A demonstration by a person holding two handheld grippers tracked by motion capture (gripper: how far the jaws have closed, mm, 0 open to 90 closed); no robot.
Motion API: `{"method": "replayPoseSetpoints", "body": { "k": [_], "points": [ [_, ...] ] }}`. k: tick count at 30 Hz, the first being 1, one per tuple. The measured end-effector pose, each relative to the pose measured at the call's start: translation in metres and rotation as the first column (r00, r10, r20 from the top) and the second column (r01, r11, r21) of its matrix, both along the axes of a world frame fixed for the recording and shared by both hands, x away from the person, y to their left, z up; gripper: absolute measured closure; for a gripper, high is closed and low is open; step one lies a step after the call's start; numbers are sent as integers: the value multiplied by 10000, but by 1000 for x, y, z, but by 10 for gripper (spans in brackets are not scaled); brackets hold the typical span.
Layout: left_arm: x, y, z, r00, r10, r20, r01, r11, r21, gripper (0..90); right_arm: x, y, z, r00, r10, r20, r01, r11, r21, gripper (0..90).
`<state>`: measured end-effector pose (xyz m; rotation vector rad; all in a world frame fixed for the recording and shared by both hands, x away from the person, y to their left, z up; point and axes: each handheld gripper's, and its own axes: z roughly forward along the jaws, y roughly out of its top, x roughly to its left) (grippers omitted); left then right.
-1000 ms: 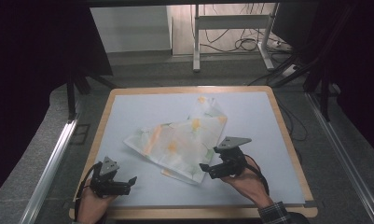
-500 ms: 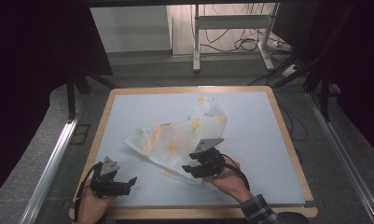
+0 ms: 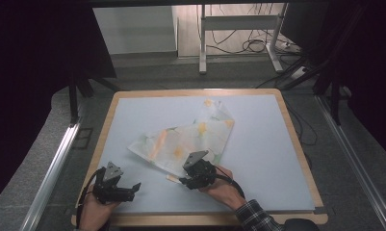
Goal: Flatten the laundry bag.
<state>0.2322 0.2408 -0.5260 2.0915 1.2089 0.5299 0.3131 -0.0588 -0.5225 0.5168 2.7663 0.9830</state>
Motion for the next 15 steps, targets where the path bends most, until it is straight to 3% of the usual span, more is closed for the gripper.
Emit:
{"method": "replayPoseSetpoints", "body": {
  "k": [3, 5, 7, 8, 15],
  "points": [
    [0, 0, 0, 10000, -4, -26, 4, 10000, 5, 40, 0, 0, -4, 9999, -130, 97, 131, 9999, -42, 635],
    [0, -1, 0, 10000, -18, -51, 18, 10000, 28, 40, 1, -1, -4, 9998, -123, 130, 124, 9999, -66, 758],
    [0, -1, 0, 10000, -19, -54, 19, 10000, 51, 39, 1, -1, -4, 9999, -108, 28, 109, 9999, -40, 794],
    [0, -1, 0, 10000, -23, -60, 24, 10000, 50, 39, 0, 1, -4, 9998, -153, 102, 154, 9998, -160, 871],
    [0, -1, 0, 10000, -9, -58, 9, 10000, 49, 39, -1, 3, 1, 9996, -225, 173, 234, 9983, -532, 886]
  ]
}}
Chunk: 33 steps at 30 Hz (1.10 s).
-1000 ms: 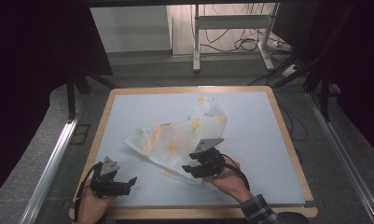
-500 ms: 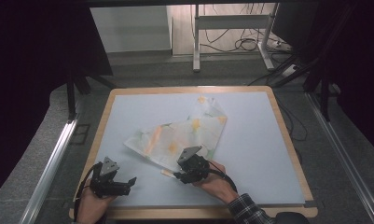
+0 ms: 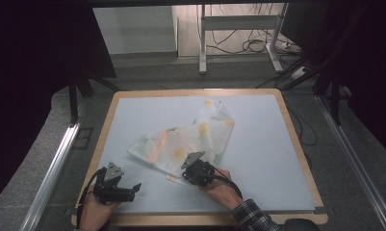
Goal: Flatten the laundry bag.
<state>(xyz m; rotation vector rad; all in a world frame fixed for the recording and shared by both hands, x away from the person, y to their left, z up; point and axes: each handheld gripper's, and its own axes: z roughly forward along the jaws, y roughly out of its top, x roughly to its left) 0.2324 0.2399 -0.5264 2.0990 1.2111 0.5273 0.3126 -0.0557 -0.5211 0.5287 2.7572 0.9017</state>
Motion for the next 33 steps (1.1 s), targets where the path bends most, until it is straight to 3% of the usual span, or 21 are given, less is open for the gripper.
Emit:
{"method": "replayPoseSetpoints", "body": {
  "k": [4, 8, 9, 14, 21, 25, 26, 27, 28, 29, 31, 33],
  "points": [
    [0, 0, 0, 10000, 25, -14, -25, 10000, 11, 40, 1, -12, 22, 9995, -317, -46, 320, 9954, 901, 886],
    [1, 0, 0, 10000, 10, -17, -9, 10000, 61, 40, 1, -22, 38, 9986, -515, 108, 496, 9903, 1300, 886],
    [1, 0, 0, 10000, 10, -27, -10, 10000, 60, 40, 1, -30, 46, 9977, -676, 101, 651, 9848, 1608, 886],
    [1, -1, 0, 10000, 21, -47, -20, 10000, 88, 41, 5, -52, 62, 9925, -1206, 202, 1138, 9717, 2071, 886],
    [1, -1, 0, 10000, 37, -59, -37, 10000, 87, 41, 10, -78, 71, 9818, -1869, 339, 1766, 9640, 1988, 885],
    [1, -1, 0, 10000, 52, -82, -51, 9999, 92, 41, 21, -101, 58, 9637, -2668, 1, 2629, 9497, 1700, 885],
    [1, -1, 0, 10000, 52, -82, -51, 9999, 92, 41, 21, -101, 58, 9637, -2668, 1, 2629, 9497, 1700, 885],
    [1, -1, 0, 10000, 57, -82, -56, 10000, 68, 41, 26, -110, 49, 9550, -2957, -250, 2958, 9423, 1566, 884],
    [1, -1, 0, 10000, 57, -82, -56, 10000, 68, 41, 26, -110, 49, 9550, -2957, -250, 2958, 9423, 1566, 884],
    [1, -1, 0, 9999, 61, -93, -61, 10000, 51, 41, 31, -116, 41, 9474, -3183, -320, 3198, 9392, 1251, 884],
    [1, 0, 0, 9999, 67, -99, -66, 10000, 52, 41, 34, -118, 37, 9443, -3264, -430, 3292, 9372, 1152, 883],
    [1, 1, 0, 9999, 83, -114, -82, 9999, 63, 41, 38, -121, 28, 9390, -3347, -792, 3403, 9374, 737, 879]
  ]
}}
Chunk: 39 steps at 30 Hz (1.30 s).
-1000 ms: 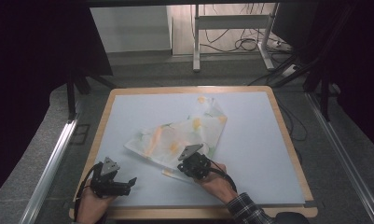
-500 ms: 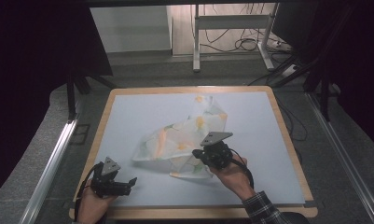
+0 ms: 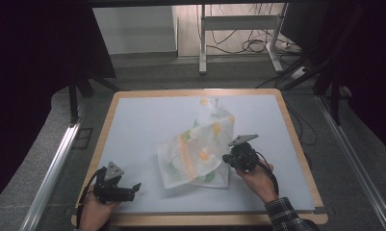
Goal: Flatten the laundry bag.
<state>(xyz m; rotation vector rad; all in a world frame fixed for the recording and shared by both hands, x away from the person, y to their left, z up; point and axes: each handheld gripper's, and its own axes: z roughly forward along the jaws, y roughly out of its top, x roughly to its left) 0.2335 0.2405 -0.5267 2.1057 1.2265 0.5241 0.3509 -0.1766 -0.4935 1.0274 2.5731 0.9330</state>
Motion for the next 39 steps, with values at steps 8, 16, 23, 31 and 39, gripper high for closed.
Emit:
{"method": "replayPoseSetpoints", "body": {
  "k": [8, 16, 23, 31, 39],
  "points": [
    [-1, 7, 1, 9997, 243, 61, -243, 9997, -12, 40, -10, 12, 12, 9965, 780, 314, -794, 9957, 483, 707],
    [-1, 8, 2, 9995, 286, 122, -287, 9996, 61, 39, -16, 54, 29, 9798, 1898, 634, -1938, 9789, 645, 529],
    [-2, 16, 4, 9985, 504, 210, -504, 9987, 19, 40, -5, 102, 16, 9715, 2324, 475, -2345, 9710, 467, 372],
    [-3, 19, 4, 9980, 581, 254, -580, 9983, -42, 40, -2, 156, -5, 9556, 2934, 282, -2944, 9548, 415, 185],
    [-3, 18, 4, 9982, 546, 258, -546, 9985, 6, 40, 7, 186, -37, 9589, 2784, 553, -2688, 9532, -1386, 108]
  ]
}}
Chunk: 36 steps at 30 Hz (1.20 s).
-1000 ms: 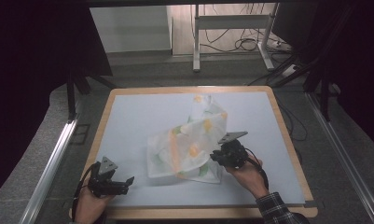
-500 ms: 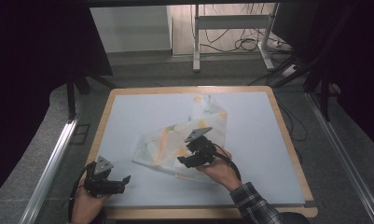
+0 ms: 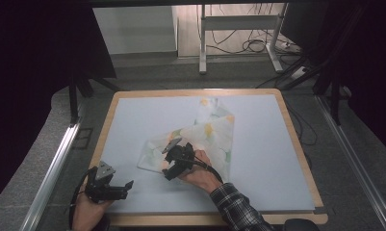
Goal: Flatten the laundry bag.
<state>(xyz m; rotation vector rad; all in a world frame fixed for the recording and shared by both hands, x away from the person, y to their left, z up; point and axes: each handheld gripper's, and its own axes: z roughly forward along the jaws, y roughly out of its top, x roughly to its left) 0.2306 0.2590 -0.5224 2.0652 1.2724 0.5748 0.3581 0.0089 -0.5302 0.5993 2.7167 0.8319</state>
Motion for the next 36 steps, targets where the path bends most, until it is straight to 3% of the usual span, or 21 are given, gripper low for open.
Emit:
{"method": "replayPoseSetpoints", "body": {
  "k": [1, 2, 3, 4, 5, 7, 8, 10, 11, 13, 16, 19, 22, 23, 28, 29, 32, 36],
  "points": [
    [0, 0, 0, 10000, -11, -4, 11, 10000, -2, 40, 4, -3, -1, 9988, -4, -495, 19, 9996, 299, 185],
    [0, 0, 0, 10000, -11, -4, 11, 10000, -2, 40, 4, -3, -1, 9988, -4, -495, 19, 9996, 299, 185],
    [0, 0, 0, 10000, -28, -16, 28, 10000, 12, 40, 6, -6, 0, 9982, -69, -589, 98, 9988, 482, 302],
    [0, -1, 0, 10000, -61, -50, 61, 10000, 52, 40, 6, -7, 2, 9993, 52, -379, -38, 9993, 363, 372],
    [0, -2, -1, 9999, -92, -57, 92, 9999, 75, 40, 8, -8, 3, 9989, -2, -467, 16, 9996, 294, 446],
    [1, -3, 0, 9999, -117, -60, 118, 9999, 96, 40, 7, -6, 5, 9986, 68, -521, -60, 9999, 159, 540],
    [1, -3, 0, 9999, -117, -60, 118, 9999, 96, 40, 7, -6, 5, 9986, 68, -521, -60, 9999, 159, 540],
    [1, -3, -1, 9999, -130, -67, 130, 9999, 92, 40, 3, -3, 6, 9981, 334, -526, -329, 9994, 106, 692],
    [0, -3, -1, 9999, -131, -66, 132, 9999, 110, 40, 3, -3, 6, 9958, 474, -777, -451, 9985, 316, 848],
    [0, -3, 0, 9999, -134, -48, 135, 9999, 106, 40, 5, -5, 4, 9944, 432, -963, -379, 9977, 556, 895],
    [0, -2, 0, 9999, -117, -44, 118, 9999, 87, 40, 4, -4, 4, 9948, 339, -959, -287, 9981, 550, 897],
    [0, -2, 0, 9999, -109, -48, 110, 9999, 76, 40, 0, 0, 7, 9974, 420, -582, -410, 9990, 181, 899],
    [0, -2, 0, 9999, -97, -30, 98, 9999, 70, 41, 0, -2, 8, 9976, 446, -528, -431, 9987, 288, 899],
    [0, -1, 0, 9999, -97, -39, 97, 9999, 58, 41, 0, -5, 11, 9971, 384, -658, -345, 9977, 591, 899],
    [0, -2, 0, 9999, -102, -39, 102, 9999, 93, 41, -1, -8, 20, 9978, 449, -490, -415, 9968, 689, 899],
    [0, -2, 0, 9999, -113, -41, 113, 9999, 130, 41, -3, -9, 25, 9983, 517, -286, -495, 9960, 740, 899],
    [0, -2, 0, 10000, -95, -30, 95, 9999, 102, 41, -5, -11, 33, 9984, 498, -260, -471, 9943, 955, 899],
    [0, -2, 0, 10000, -79, -23, 79, 9999, 102, 41, -9, -22, 58, 9992, 374, 116, -386, 9907, 1302, 899]
  ]
}}
